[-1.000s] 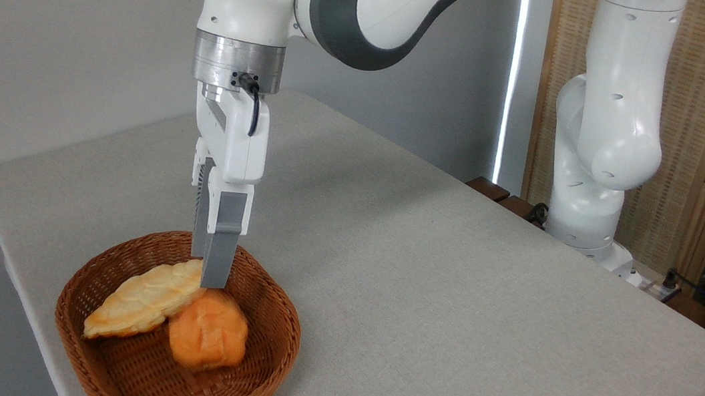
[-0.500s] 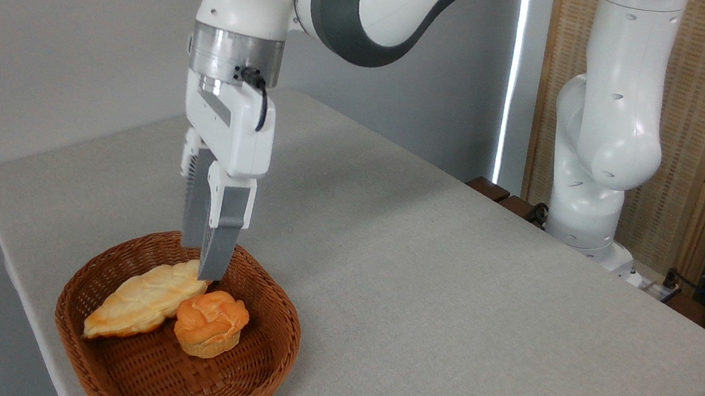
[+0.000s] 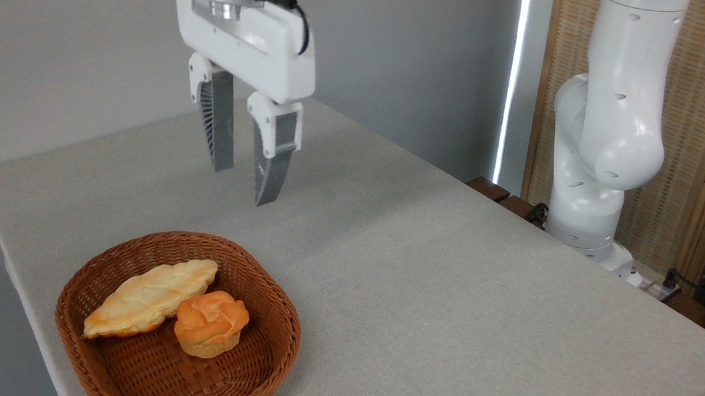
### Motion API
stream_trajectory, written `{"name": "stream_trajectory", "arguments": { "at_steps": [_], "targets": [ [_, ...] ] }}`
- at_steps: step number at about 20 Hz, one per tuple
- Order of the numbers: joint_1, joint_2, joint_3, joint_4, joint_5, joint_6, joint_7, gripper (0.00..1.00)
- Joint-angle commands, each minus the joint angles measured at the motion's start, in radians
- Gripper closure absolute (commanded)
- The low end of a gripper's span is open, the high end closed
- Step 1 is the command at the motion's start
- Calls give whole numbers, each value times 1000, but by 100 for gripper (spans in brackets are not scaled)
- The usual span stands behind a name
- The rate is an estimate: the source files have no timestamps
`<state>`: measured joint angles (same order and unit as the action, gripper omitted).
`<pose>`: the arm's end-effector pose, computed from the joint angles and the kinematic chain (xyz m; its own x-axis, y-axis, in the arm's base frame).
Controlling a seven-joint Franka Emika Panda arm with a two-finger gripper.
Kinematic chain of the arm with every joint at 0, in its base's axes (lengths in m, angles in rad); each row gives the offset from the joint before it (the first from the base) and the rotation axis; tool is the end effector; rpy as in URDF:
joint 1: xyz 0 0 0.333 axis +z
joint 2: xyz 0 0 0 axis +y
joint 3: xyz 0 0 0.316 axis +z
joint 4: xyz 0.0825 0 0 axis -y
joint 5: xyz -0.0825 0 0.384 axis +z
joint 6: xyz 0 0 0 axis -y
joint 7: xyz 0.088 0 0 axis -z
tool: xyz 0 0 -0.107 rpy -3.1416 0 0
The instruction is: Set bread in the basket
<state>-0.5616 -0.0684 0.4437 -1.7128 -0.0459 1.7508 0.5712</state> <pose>0.5470 -0.0613 0.6074 0.7703 -0.6255 0.1240 -0.6312 -0.7755 0.0095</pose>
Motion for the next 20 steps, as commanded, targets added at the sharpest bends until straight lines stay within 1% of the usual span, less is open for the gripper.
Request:
{"name": "stream_trajectory", "arguments": {
  "at_steps": [1, 3, 4, 9, 10, 12, 15, 17, 18, 20],
  "targets": [
    [196, 27, -155, 71, -74, -134, -4, 0],
    [258, 32, -213, 81, -74, -149, -7, 0],
    [273, 32, -236, 82, -72, -148, -7, 0],
    [276, 27, -234, 102, -58, -151, -4, 0],
    [276, 24, -234, 104, -46, -161, -4, 0],
    [276, 22, -231, 125, -2, -189, 1, 0],
    [276, 24, -229, 133, 29, -226, 1, 0],
    [276, 25, -231, 133, 53, -231, 3, 0],
    [276, 27, -231, 133, 60, -231, 4, 0],
    [276, 27, -231, 133, 55, -231, 7, 0]
  ]
}}
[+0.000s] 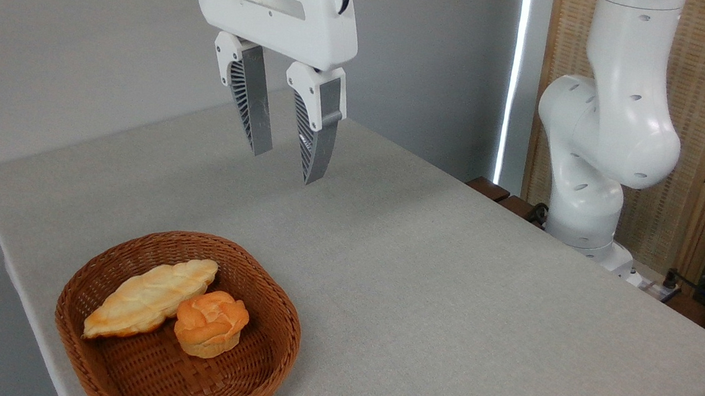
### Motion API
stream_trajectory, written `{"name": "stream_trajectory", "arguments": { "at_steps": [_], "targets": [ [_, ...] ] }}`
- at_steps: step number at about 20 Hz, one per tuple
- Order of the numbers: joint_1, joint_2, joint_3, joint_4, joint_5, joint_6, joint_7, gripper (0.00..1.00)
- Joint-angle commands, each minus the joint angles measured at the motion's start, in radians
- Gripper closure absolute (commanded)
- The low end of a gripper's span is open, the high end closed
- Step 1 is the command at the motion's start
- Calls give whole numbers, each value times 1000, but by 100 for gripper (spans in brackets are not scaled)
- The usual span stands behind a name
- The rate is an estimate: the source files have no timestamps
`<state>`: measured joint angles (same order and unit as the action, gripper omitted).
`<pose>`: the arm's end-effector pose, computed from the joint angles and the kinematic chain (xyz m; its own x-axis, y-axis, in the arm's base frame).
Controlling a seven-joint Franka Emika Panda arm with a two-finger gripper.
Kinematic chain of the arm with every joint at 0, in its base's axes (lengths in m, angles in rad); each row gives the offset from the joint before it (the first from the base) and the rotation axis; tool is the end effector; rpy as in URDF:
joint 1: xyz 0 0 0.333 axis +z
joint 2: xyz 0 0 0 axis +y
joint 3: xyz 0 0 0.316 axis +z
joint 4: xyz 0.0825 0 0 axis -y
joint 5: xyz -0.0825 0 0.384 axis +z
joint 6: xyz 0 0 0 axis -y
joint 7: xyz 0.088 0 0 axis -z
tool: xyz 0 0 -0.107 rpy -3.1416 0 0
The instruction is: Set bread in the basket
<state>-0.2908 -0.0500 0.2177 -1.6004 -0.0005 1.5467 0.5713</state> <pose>0.5356 -0.0361 0.6351 0.7993 -0.6009 0.0020 -0.6009 -0.7992 0.0121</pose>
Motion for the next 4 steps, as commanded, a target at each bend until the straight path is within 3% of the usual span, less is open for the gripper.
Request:
{"name": "stream_trajectory", "arguments": {
  "at_steps": [1, 4],
  "targets": [
    [5, 9, -4, 20, 5, -25, 9, 0],
    [5, 10, -4, 20, 4, -25, 7, 0]
  ]
}}
